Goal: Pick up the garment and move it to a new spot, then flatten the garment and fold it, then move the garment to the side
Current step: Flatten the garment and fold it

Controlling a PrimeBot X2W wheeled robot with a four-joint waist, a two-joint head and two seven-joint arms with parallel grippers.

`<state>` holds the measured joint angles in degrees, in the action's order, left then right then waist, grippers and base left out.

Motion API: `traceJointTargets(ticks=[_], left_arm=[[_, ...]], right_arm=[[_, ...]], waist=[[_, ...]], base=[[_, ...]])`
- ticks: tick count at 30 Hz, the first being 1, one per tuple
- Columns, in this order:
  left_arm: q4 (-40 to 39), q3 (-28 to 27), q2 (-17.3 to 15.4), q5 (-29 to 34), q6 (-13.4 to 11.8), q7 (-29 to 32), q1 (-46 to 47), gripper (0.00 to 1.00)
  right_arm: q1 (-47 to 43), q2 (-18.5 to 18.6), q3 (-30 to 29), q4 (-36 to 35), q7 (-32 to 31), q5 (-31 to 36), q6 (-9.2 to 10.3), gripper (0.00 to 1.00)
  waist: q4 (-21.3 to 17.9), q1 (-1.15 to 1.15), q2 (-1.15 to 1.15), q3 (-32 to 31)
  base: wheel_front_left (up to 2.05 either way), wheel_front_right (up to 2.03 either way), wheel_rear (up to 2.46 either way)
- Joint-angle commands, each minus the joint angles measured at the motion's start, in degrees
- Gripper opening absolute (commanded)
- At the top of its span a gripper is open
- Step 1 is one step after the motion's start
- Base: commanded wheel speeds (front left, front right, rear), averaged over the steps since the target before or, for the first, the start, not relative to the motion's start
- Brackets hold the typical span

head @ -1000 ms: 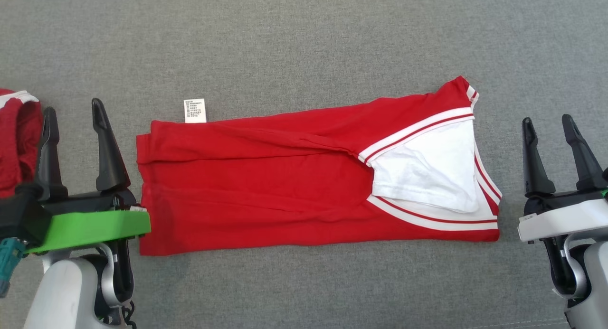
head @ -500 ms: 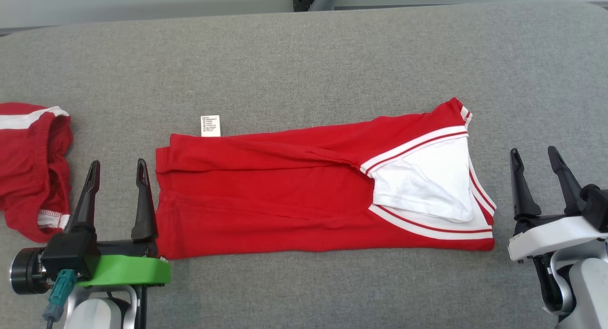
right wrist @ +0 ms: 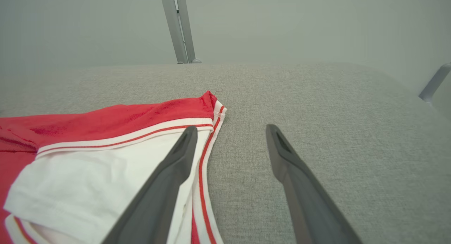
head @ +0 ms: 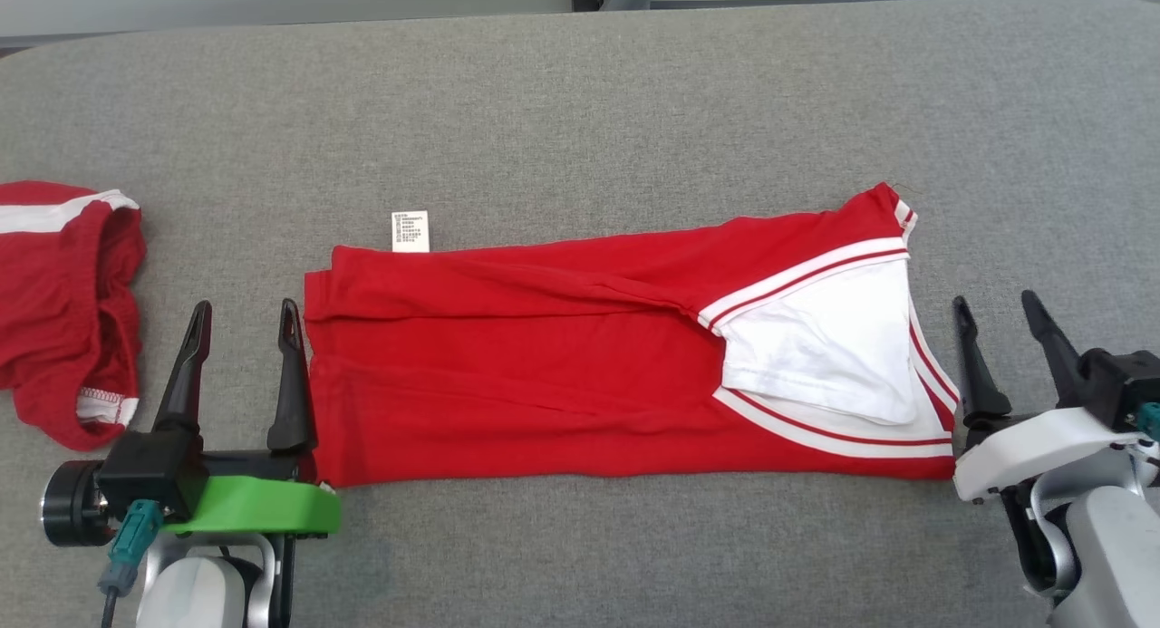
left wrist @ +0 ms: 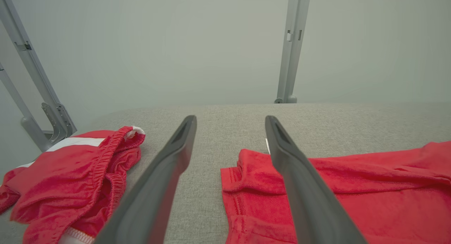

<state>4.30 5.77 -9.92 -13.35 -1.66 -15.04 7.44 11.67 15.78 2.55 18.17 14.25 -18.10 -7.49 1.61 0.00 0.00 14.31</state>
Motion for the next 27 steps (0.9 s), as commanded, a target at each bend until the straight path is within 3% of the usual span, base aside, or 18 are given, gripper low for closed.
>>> traceJointTargets(ticks=[1,9,12,13,14,19,27], left_arm=[[0.24,0.08,0.45,0.64,0.52,-0.12,1.27,1.0],[1.48,0.29,2.27,1.45,2.31,-0.13,3.31,1.0],[1.93,0.09,2.67,1.86,2.85,-0.13,3.86,1.0],[2.02,-0.03,2.82,1.93,3.02,-0.13,3.92,1.0],[2.08,-0.18,2.95,2.03,3.12,-0.13,3.97,1.0],[2.16,-1.33,3.37,2.49,3.59,-0.13,3.91,1.0],[2.05,-2.36,3.71,3.39,4.2,-0.13,3.62,1.0]], right_arm=[[1.07,0.32,1.82,1.16,0.1,-0.99,0.0,1.0],[5.09,0.12,9.79,13.57,0.05,-6.03,0.03,1.0],[5.69,-0.01,15.91,16.51,-1.87,-9.27,-0.11,1.0],[5.88,0.2,17.35,16.93,-1.86,-10.53,-0.18,0.54],[5.95,0.64,18.59,17.33,-1.83,-11.82,-0.19,0.0],[6.87,3.98,21.09,17.39,-0.66,-16.02,0.06,0.0],[6.86,10.05,16.83,15.89,0.83,-17.33,0.1,0.0]], waist=[[0.41,0.0,0.0,0.5],[1.38,0.0,0.0,2.49],[1.6,0.0,0.0,2.99],[1.64,0.0,0.0,3.07],[1.66,0.0,0.0,3.19],[1.2,0.0,0.0,3.31],[-0.21,0.0,0.0,2.92]], base=[[0.0,0.0,0.0],[0.0,0.0,0.0],[0.0,0.0,0.0],[0.0,0.0,0.0],[0.0,0.0,0.0],[0.0,0.0,0.0],[0.0,0.0,0.0]])
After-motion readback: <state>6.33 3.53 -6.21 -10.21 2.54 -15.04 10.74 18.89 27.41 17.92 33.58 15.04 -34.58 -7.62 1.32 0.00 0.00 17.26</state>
